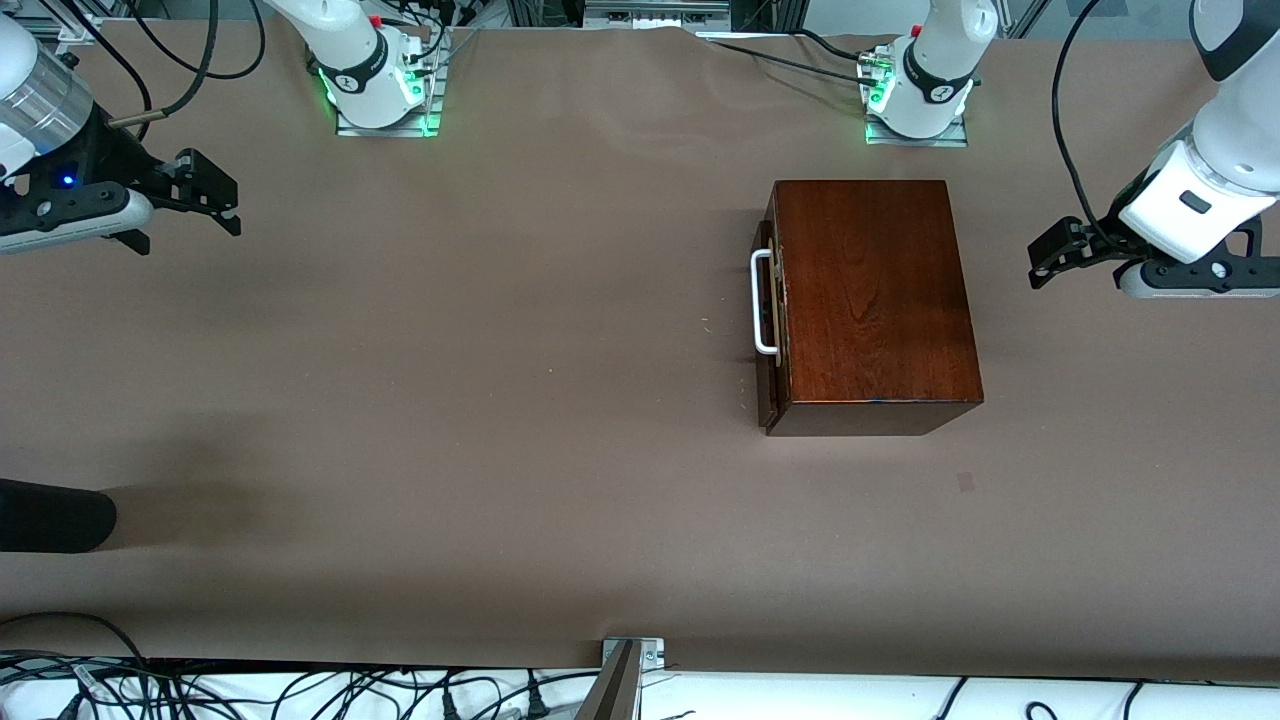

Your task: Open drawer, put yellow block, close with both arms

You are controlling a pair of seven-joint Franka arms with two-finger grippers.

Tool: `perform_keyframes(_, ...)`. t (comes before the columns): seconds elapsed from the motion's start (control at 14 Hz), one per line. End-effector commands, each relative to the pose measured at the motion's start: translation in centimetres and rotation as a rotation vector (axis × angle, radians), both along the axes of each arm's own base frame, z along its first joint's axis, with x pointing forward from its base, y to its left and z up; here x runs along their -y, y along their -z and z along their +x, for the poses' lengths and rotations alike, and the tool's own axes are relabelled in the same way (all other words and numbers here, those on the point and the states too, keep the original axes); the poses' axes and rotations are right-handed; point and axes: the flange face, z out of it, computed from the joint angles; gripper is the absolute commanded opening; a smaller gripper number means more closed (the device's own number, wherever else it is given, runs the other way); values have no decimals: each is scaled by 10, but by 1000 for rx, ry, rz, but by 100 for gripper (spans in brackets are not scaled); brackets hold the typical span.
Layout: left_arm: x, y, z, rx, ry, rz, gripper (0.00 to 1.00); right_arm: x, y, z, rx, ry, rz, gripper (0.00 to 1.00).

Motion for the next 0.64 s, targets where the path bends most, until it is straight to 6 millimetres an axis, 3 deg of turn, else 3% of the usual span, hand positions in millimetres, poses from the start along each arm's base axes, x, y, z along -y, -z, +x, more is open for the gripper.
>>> perform_keyframes(0.0,3,-6,-2,-3,-6,-17,100,0,-4,0,-8,9,17,100)
perform_keyframes(0.57,5,-6,-1,-3,-3,-17,100,3,1,-5,-58,14,11,100)
